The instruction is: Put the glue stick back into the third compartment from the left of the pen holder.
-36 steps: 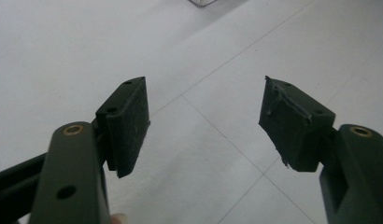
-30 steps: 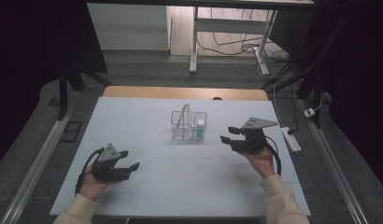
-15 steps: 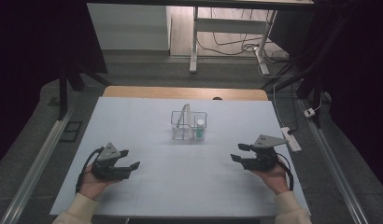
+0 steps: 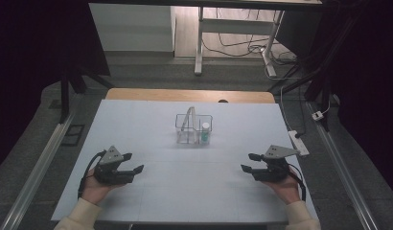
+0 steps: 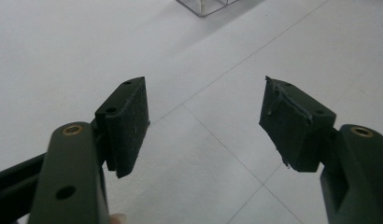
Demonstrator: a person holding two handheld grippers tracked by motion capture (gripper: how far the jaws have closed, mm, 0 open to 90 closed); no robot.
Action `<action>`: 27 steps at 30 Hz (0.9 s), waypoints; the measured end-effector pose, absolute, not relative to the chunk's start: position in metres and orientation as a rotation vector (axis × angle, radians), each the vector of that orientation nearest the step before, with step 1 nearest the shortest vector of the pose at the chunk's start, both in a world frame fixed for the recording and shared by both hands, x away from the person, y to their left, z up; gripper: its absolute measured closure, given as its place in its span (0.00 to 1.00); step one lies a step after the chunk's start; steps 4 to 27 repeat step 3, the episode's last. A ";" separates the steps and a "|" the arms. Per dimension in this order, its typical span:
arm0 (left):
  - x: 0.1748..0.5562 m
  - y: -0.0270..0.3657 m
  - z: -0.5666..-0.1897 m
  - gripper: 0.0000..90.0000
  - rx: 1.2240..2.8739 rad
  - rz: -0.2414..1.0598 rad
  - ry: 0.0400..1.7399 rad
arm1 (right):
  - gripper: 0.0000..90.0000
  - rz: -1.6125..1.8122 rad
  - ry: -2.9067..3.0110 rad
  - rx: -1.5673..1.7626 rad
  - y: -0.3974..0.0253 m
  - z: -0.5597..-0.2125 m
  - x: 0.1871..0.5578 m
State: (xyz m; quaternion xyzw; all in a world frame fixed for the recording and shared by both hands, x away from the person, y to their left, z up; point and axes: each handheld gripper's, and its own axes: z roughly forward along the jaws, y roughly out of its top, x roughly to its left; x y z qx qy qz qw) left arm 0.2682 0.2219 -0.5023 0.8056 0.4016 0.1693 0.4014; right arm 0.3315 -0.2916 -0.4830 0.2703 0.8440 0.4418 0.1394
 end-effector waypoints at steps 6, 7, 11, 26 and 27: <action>0.268 0.222 -0.502 0.36 2.038 0.427 1.013 | 0.46 1.284 2.432 0.783 -0.292 -0.483 0.331; 0.268 0.222 -0.502 0.36 2.038 0.427 1.013 | 0.46 1.284 2.432 0.783 -0.292 -0.483 0.331; 0.268 0.222 -0.502 0.36 2.038 0.427 1.013 | 0.46 1.284 2.432 0.783 -0.292 -0.483 0.331; 0.268 0.222 -0.502 0.36 2.038 0.427 1.013 | 0.46 1.284 2.432 0.783 -0.292 -0.483 0.331; 0.268 0.222 -0.502 0.36 2.038 0.427 1.013 | 0.46 1.284 2.432 0.783 -0.292 -0.483 0.331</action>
